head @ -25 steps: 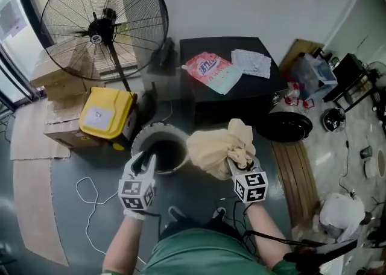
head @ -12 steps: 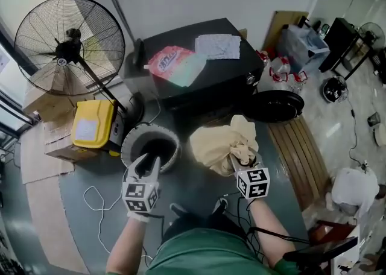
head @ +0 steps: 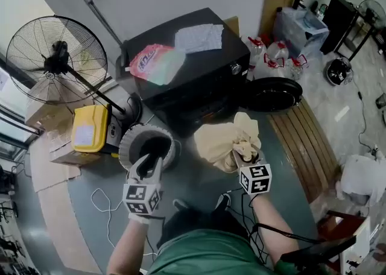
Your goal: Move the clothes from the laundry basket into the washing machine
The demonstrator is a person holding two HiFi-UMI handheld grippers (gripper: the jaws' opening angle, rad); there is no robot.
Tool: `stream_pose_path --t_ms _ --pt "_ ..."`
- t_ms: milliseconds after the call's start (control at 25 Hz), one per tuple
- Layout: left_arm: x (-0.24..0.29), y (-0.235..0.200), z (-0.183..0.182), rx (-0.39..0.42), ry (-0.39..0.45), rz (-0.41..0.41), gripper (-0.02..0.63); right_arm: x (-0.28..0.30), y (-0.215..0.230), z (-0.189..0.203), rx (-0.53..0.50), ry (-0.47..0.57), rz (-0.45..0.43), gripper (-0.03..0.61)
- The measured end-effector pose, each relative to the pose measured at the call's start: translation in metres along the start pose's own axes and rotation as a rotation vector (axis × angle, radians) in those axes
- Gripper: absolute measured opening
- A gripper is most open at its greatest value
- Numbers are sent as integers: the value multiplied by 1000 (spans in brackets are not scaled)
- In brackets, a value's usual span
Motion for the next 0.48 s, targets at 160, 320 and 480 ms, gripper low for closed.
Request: stream_pose_path --t_ms 160,320,480 --pt "23 4 0 11 -22 28 120 14 18 12 16 -21 18 183" --pt "56 0 2 18 -31 78 120 36 28 24 45 -49 37 183" --pt "93 -10 6 42 -49 161 120 64 28 30 56 -72 70 183"
Point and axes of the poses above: the fingertips, and each gripper's own axes: x forward along the fingers, y to its right, z out of its underside, the point moved 6 cm from there along -x, backward along the fingers, and after that the axes turned 8 degrees about -y, right-handed, at the moved point
